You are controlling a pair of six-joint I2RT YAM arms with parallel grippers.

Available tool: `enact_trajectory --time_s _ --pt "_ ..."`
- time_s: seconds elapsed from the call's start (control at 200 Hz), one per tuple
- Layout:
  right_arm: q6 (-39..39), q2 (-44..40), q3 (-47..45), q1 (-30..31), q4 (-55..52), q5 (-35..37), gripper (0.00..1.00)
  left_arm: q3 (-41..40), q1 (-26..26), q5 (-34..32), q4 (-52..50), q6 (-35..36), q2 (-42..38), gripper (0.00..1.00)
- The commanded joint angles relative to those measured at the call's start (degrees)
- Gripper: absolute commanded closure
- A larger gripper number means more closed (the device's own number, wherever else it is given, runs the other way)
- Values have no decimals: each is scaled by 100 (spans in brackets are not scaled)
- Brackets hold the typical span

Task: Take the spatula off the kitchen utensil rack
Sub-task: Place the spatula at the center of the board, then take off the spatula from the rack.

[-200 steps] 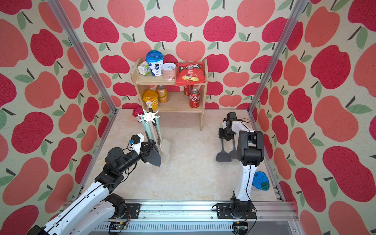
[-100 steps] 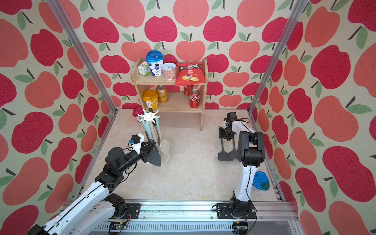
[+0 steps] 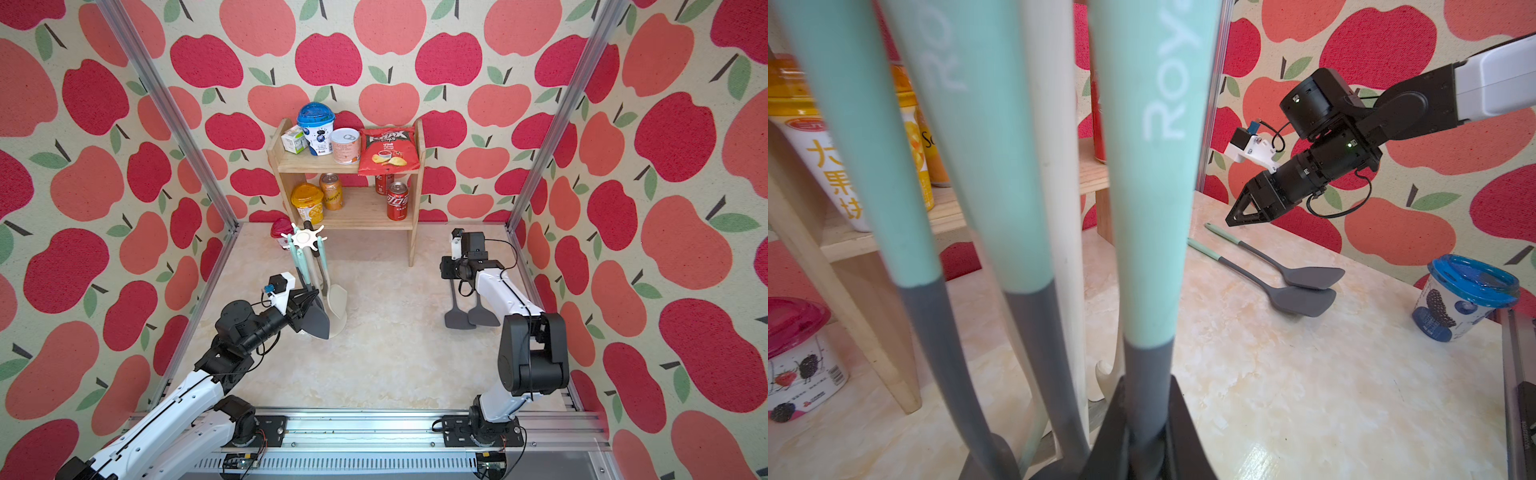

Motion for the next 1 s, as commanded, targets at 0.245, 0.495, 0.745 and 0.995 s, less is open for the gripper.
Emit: enact_trajectory --time_s 0.245,0.495,0.745,0.995 --pt "158 -1007 -781 196 1114 -1267 58 -51 -30 87 -866 74 141 100" --pt "478 -1602 -1003 358 1600 -2367 58 -42 -30 58 -928 91 65 100" --pt "333 -1836 -1065 917 1747 -2749 57 -33 -30 69 -954 66 36 100" --pt "349 -1801 -1099 1288 2017 -3114 54 -16 -30 60 -1037 91 -60 100"
